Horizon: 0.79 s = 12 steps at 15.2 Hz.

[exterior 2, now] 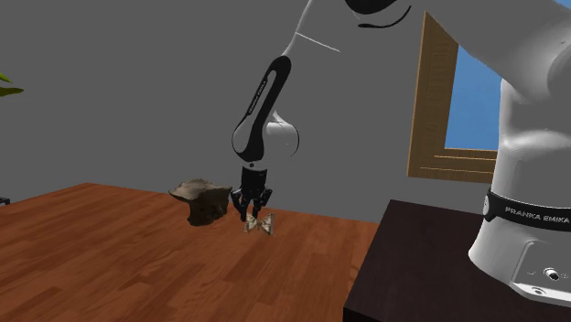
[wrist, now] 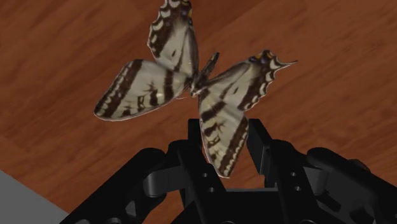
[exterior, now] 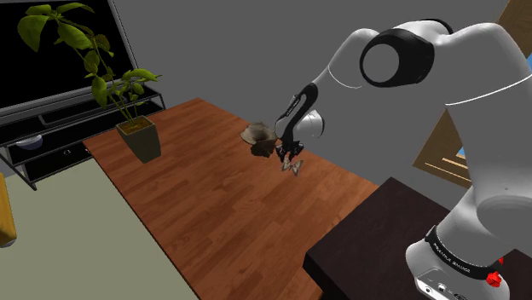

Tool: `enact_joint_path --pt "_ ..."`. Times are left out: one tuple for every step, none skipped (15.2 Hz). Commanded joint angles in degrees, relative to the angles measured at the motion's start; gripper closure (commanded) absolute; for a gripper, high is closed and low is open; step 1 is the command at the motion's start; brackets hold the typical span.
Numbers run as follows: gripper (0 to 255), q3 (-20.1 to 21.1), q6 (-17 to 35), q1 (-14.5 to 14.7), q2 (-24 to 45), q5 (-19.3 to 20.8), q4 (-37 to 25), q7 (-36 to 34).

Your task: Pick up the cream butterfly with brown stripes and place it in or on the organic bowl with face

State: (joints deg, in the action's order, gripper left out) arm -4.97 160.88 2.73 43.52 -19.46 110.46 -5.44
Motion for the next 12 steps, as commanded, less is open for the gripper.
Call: enact_joint_path --pt "255 -0.5 -0.9 0.4 -1.6 0.3 0.7 -0.3" --pt "255 -0.7 -1.4 0.6 -2.3 0.4 1.0 -0.5" --pt "255 -0.9 -1.8 0.7 -3.0 0.5 1.3 -0.6" --pt "255 -1.1 -2.2 0.9 -3.7 0.7 1.6 -0.8" --pt "255 -1.3 -2.7 1.0 -4.4 0.8 1.9 -0.9" --pt "255 -1.5 -3.1 1.2 -5.1 1.0 2.1 -1.1" --pt "255 -1.7 -3.6 1.4 -5.8 1.1 2.3 -1.2" --pt "255 -1.9 -4.1 1.5 -6.5 1.3 2.6 -1.4" --pt "255 -2.2 -4.5 1.7 -7.2 1.5 2.8 -1.6" --pt "255 -2.4 -5.0 1.9 -7.8 1.7 3.0 -1.8" --pt "255 -2.6 -5.5 2.0 -8.5 1.9 3.2 -1.9" --pt "255 -2.8 -6.0 2.2 -9.2 2.0 3.4 -2.1"
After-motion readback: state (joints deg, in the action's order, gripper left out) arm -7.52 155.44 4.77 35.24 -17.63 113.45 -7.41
